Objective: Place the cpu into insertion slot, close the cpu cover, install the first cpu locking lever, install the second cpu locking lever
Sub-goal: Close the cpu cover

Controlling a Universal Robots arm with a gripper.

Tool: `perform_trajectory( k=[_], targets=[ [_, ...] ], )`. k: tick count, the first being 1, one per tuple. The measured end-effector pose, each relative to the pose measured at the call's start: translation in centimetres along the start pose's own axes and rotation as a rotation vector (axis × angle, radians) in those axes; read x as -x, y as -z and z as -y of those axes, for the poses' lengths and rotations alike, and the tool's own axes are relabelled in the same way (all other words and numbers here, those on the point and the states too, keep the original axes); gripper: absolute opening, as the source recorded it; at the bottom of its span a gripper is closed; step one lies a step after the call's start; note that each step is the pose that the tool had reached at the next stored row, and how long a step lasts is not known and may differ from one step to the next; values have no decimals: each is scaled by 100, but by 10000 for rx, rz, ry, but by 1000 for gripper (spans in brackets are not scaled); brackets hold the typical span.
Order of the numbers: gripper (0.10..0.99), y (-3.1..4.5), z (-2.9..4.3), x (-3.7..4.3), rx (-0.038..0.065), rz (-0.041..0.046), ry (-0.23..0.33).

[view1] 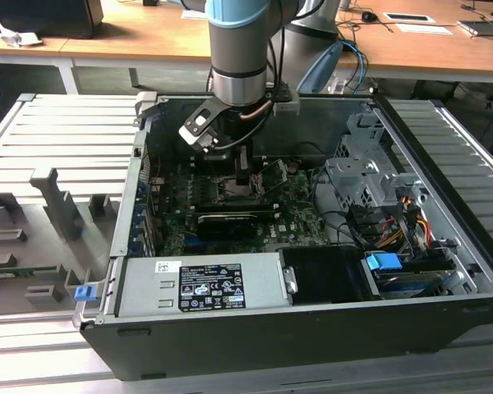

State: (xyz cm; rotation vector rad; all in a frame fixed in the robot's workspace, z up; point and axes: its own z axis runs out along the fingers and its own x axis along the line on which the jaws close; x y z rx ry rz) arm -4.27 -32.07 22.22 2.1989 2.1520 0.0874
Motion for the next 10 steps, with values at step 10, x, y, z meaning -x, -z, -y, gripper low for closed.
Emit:
perform_trajectory(
  k=[10],
  targets=[
    [106,246,-86,-1,1,46,-28]
  ],
)
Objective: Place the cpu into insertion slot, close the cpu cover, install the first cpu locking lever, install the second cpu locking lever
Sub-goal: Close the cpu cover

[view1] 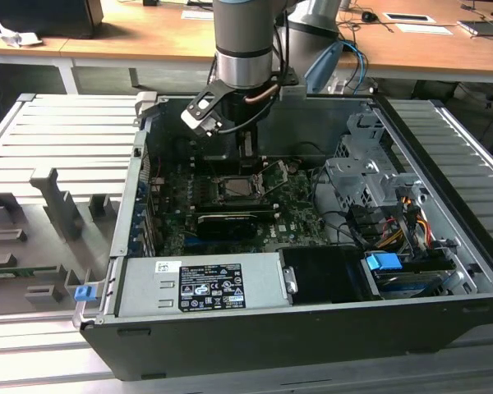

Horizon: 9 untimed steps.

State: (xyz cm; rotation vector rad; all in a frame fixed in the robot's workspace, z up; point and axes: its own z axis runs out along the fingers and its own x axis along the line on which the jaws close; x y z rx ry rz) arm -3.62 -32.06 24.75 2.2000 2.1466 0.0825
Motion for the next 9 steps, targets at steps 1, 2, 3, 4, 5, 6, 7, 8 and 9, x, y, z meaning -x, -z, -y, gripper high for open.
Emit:
perform_trajectory(
  k=[1,2,3,4,5,6,7,8,9],
  targets=[
    [106,-2,-12,0,1,-1,0],
    [106,-4,-38,-1,-6,0,1],
    [106,-5,-51,-1,-10,0,1],
    [106,-5,-54,-1,-13,0,1],
    [106,13,-56,-1,-13,0,0],
    [106,44,-59,-1,-12,-1,0],
    [106,80,-62,-1,-12,0,0],
    [106,98,-63,0,-13,0,1],
    [106,101,-68,-1,-12,-3,2]
  ],
)
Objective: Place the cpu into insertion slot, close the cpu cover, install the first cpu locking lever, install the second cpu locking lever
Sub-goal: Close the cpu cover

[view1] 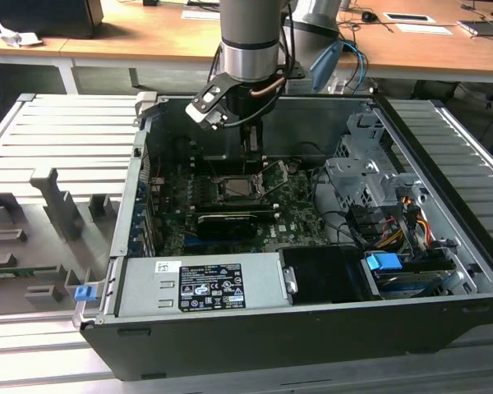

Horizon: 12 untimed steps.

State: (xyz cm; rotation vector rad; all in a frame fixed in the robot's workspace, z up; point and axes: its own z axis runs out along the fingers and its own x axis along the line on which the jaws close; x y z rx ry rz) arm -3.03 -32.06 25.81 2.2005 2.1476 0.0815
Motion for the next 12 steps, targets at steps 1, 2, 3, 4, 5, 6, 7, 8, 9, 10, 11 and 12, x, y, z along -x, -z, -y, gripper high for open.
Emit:
perform_trajectory(
  k=[1,2,3,4,5,6,7,8,9,10,11,12],
  targets=[
    [106,0,-14,0,-1,2,-1],
    [106,-1,-28,-1,-1,3,-2],
    [106,-4,-69,-1,-1,2,-2],
    [106,1,-79,-1,-3,5,0],
    [106,21,-82,-1,-1,4,-3],
    [106,48,-86,-1,-1,4,-2],
    [106,66,-91,-1,-1,3,0],
    [106,70,-95,-1,-1,3,0],
    [106,70,-107,-2,0,0,-2],
    [106,68,-145,-3,-1,2,-2],
    [106,65,-177,-3,-2,3,-2],
    [106,73,-209,-4,-7,6,1]
  ],
)
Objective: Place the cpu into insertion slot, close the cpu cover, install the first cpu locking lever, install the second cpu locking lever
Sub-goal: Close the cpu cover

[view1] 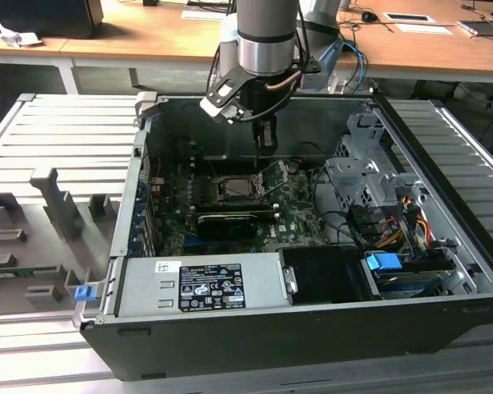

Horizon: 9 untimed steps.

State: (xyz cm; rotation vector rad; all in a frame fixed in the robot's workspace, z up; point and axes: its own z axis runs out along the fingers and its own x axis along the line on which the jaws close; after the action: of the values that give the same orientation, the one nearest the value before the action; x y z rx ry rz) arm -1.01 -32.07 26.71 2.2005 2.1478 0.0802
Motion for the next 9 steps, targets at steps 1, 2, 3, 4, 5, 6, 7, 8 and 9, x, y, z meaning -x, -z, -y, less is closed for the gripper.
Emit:
perform_trajectory(
  k=[1,2,3,4,5,6,7,8,9],
  targets=[
    [106,27,-3,0,0,-1,-2],
    [106,36,-15,-1,1,-6,-2],
    [106,30,-96,-2,0,-3,-4],
    [106,21,-166,-4,-2,-4,3],
    [106,14,-204,-5,-3,-4,14],
    [106,6,-250,-7,-2,-5,32],
    [106,-23,-311,-9,-4,-9,65],
    [106,-36,-335,-10,-4,-10,74],
    [106,-57,-375,-12,-4,-11,101]
  ],
)
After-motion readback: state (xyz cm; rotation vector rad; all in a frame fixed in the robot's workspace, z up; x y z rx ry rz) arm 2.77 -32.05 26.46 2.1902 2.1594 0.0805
